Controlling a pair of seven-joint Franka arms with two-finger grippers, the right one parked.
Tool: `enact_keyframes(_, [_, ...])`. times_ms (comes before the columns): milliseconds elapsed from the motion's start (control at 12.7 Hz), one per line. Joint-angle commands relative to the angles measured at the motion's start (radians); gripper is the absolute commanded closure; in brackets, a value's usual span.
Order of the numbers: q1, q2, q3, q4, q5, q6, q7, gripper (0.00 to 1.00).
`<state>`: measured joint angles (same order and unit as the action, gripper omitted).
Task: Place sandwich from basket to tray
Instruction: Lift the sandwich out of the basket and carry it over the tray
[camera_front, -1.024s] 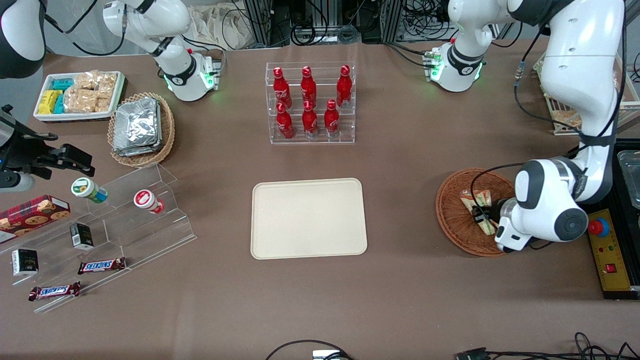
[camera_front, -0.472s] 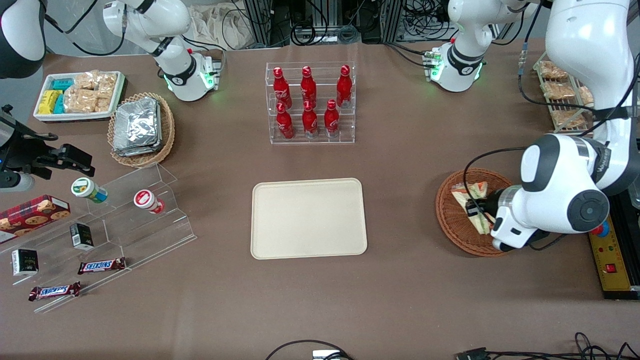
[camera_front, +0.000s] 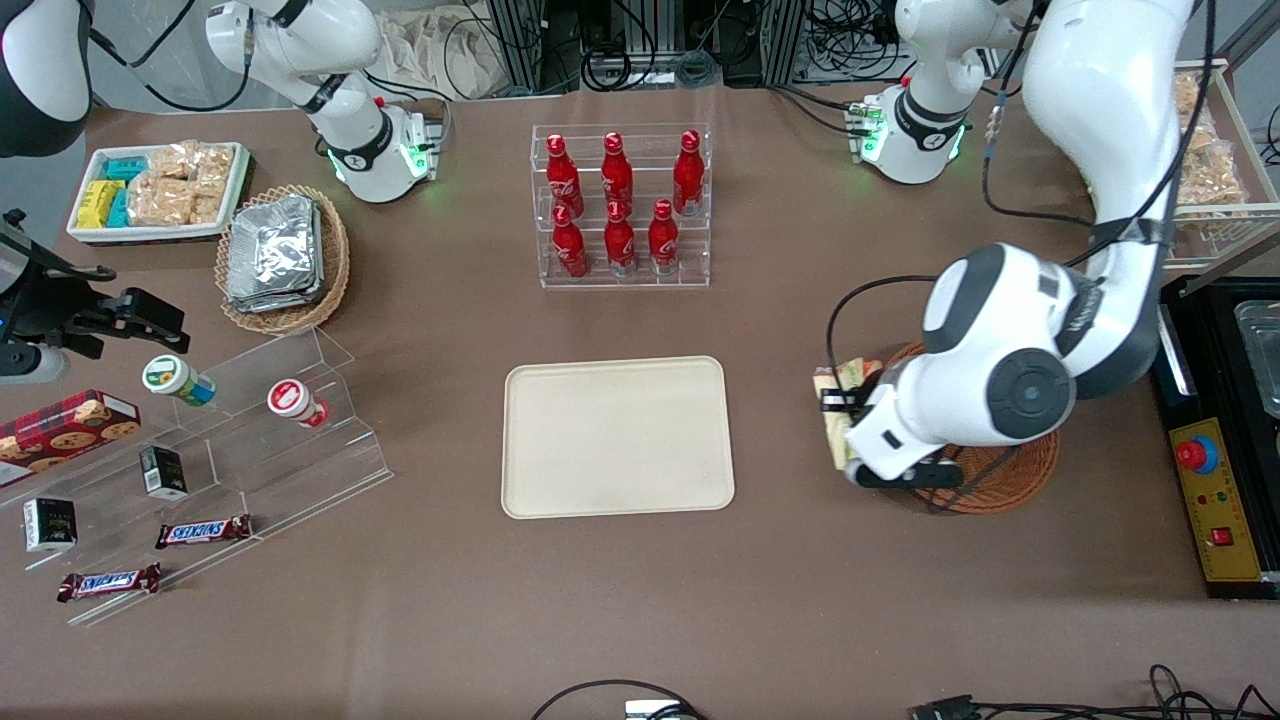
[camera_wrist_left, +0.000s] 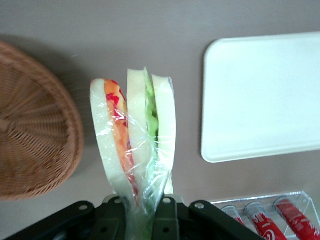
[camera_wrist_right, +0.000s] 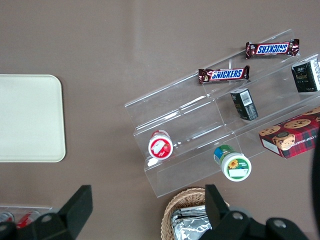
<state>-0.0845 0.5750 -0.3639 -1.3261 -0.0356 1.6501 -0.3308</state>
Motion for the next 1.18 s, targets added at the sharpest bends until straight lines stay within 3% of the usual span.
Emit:
enact_keyframes(0, [-0.066, 0.098, -0.001, 0.114, 0.008, -0.013, 0.05, 0.86])
enact_keyframes(394, [-0.162, 0.219, 0.0, 0.145, -0.006, 0.063, 0.038, 0.87])
enact_keyframes(1102, [-0.19, 0.379, 0.0, 0.14, -0.029, 0.278, -0.023, 0.9])
